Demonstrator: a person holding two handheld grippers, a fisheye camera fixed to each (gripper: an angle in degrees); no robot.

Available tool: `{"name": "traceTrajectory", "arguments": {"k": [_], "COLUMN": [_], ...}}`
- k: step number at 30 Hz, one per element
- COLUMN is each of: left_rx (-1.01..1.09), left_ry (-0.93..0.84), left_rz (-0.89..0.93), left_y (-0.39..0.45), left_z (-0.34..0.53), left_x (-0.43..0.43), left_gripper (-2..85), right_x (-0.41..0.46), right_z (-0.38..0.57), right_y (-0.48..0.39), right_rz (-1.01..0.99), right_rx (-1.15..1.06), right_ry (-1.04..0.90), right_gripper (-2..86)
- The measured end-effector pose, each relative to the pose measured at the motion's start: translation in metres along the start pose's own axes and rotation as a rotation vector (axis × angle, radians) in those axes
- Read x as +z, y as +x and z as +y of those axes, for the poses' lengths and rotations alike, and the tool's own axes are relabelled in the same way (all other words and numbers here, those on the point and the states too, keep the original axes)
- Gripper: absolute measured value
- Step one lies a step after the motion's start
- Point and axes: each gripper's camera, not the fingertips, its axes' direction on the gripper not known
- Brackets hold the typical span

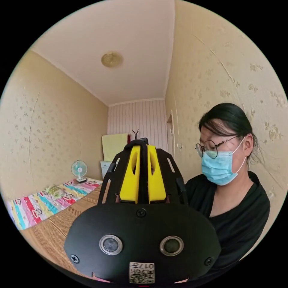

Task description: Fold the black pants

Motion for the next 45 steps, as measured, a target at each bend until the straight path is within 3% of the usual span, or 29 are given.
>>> {"name": "traceTrajectory", "arguments": {"k": [3,8,13,16,22,29,33,38,41,45], "left_rx": [-0.006,-0.174,-0.479,-0.566,-0.607,-0.777,-1.006,-1.128,-1.210,-1.351], "left_ry": [0.051,-0.018,-0.240,-0.361,-0.595,-0.698,-0.640,-0.447,-0.387,-0.413], "left_rz": [0.017,-0.133,-0.254,-0.306,-0.313,-0.143,-0.065,-0.209,-0.283,-0.195], "left_y": [-0.002,-0.074,-0.248,-0.311,-0.303,-0.229,-0.207,-0.232,-0.297,-0.411], "left_z": [-0.028,-0.021,0.095,0.175,0.327,0.506,0.590,0.595,0.600,0.634], "left_x": [0.008,0.035,0.088,0.117,0.147,0.131,0.104,0.030,0.005,0.039], "left_gripper": [4.4,4.3,4.3,4.3,4.5,4.8,6.7,11.0,17.0,23.4], "right_x": [0.006,0.031,0.059,0.079,0.130,0.152,0.151,0.078,0.041,0.049], "right_z": [-0.034,-0.047,0.024,0.089,0.202,0.394,0.485,0.542,0.552,0.561], "right_y": [-0.007,0.061,0.227,0.308,0.333,0.246,0.217,0.218,0.266,0.353], "right_rz": [-0.054,0.115,0.280,0.402,0.574,0.453,0.426,0.412,0.352,0.284], "right_rx": [-0.029,0.118,0.445,0.572,0.560,0.610,0.814,1.054,1.153,1.278], "right_ry": [0.059,0.046,-0.102,-0.135,-0.358,-0.492,-0.460,-0.179,-0.006,0.005], "right_gripper": [0.1,0.1,0.0,0.0,0.1,1.4,4.9,12.0,18.0,23.2]}}
